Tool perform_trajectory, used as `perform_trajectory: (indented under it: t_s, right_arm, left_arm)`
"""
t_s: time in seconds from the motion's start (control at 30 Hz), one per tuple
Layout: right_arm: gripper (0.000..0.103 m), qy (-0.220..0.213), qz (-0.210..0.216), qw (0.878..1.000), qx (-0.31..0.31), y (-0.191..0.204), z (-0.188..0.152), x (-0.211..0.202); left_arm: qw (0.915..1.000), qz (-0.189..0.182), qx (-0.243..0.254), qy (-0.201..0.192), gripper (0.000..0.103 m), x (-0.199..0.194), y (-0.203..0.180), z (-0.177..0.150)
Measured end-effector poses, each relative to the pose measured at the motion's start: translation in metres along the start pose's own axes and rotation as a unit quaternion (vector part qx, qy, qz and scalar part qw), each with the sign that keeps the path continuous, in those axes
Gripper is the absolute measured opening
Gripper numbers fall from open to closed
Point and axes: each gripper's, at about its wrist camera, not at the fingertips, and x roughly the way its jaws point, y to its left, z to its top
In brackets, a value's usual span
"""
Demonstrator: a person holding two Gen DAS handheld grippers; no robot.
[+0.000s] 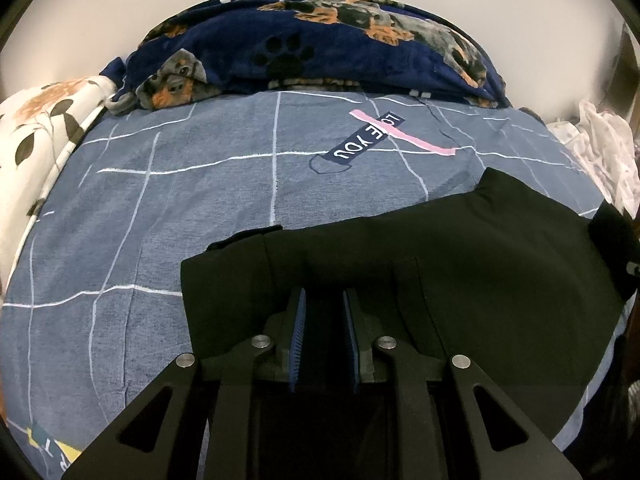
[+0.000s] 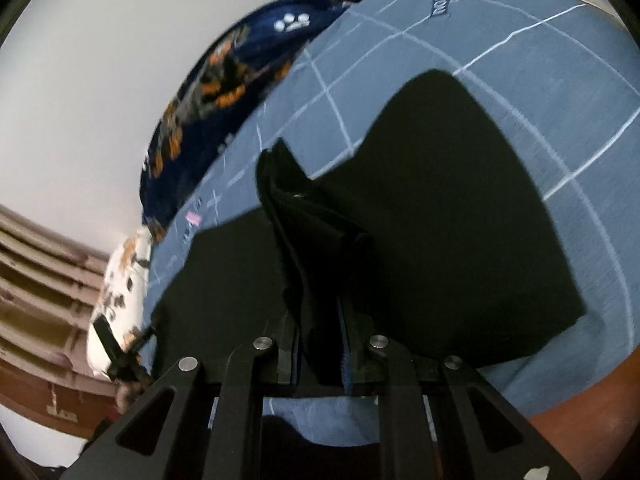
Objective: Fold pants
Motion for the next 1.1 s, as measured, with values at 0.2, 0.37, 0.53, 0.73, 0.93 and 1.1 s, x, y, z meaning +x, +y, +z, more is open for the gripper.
perform_trajectory:
  t_s: [0.2,0.37,0.53,0.73,0.93,1.1]
  right_arm:
    - [0.015,0.013,-0.009,1.000,-0.021,-0.060,-0.012,-0.030]
    - [0.015,0.019,-0.020,0.999,-0.037,-0.103,-0.009,-0.059]
    - [0.015,0.026,-0.023,0.998,-0.046,-0.105,-0.009,-0.059]
    - [0.015,0.028,-0.028,0.998,-0.054,-0.104,0.000,-0.056]
    - [0.015,0.028,-0.032,0.997,-0.065,-0.119,0.008,-0.069]
    - [0.015,0.030,-0.030,0.997,-0.070,-0.131,0.012,-0.079]
  left_arm:
    - [1.0000,-0.002,-0.001,-0.002,0.020,0.000,0.000,-0.001]
    - [1.0000,-0.001,0.000,-0.001,0.020,0.000,0.000,-0.001]
    - [1.0000,-0.001,0.000,-0.002,0.020,0.000,0.000,-0.001]
    - [1.0000,-0.002,-0.001,-0.002,0.020,0.000,0.000,-0.001]
    - [1.0000,-0.002,0.000,-0.003,0.020,0.000,0.000,-0.002]
    - [1.0000,-0.002,0.000,-0.003,0.020,0.000,0.000,-0.002]
